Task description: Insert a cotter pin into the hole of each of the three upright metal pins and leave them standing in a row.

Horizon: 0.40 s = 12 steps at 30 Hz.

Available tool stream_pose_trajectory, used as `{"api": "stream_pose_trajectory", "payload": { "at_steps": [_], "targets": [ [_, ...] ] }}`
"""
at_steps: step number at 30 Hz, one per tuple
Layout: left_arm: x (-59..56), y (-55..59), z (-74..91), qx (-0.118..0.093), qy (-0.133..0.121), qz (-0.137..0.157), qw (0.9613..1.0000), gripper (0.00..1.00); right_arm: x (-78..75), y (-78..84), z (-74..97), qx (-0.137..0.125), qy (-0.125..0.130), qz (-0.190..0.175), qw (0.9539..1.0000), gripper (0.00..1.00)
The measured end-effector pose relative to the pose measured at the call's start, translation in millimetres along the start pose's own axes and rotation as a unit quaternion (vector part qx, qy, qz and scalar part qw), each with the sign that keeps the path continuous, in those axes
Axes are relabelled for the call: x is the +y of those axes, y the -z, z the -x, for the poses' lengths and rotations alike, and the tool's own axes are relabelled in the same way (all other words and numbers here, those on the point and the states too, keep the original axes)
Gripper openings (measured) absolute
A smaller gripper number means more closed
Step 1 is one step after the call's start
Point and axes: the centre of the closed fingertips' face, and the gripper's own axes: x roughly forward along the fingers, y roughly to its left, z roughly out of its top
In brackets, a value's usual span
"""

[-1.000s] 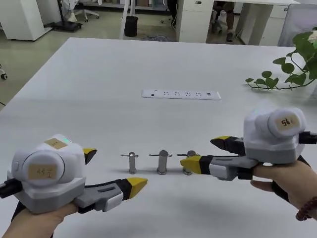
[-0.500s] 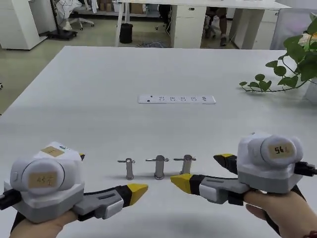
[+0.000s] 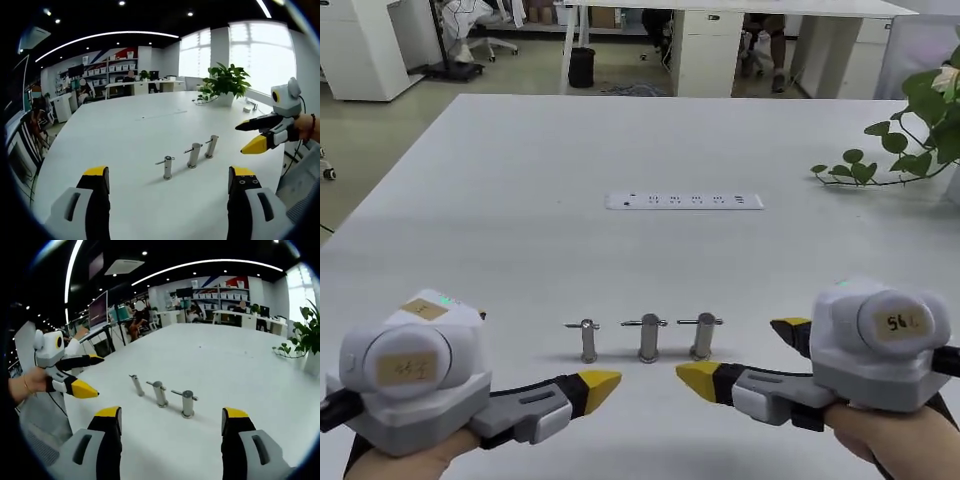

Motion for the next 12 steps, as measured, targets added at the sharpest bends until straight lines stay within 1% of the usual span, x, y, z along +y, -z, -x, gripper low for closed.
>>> {"api": "stream_pose_trajectory", "payload": {
  "at_steps": [5, 12],
  "targets": [
    [1.7, 2.6, 1.8, 0.004, -0.005, 0.000, 1.0000, 0.99, 0.7, 1.7, 1.7, 0.001, 0.000, 0.003, 1.0000, 0.79],
    [1.0, 3.2, 1.3, 0.007, -0.003, -0.004, 1.0000, 0.98, 0.6, 3.6, 2.6, 0.002, 0.001, 0.003, 1.0000, 0.79]
  ]
}}
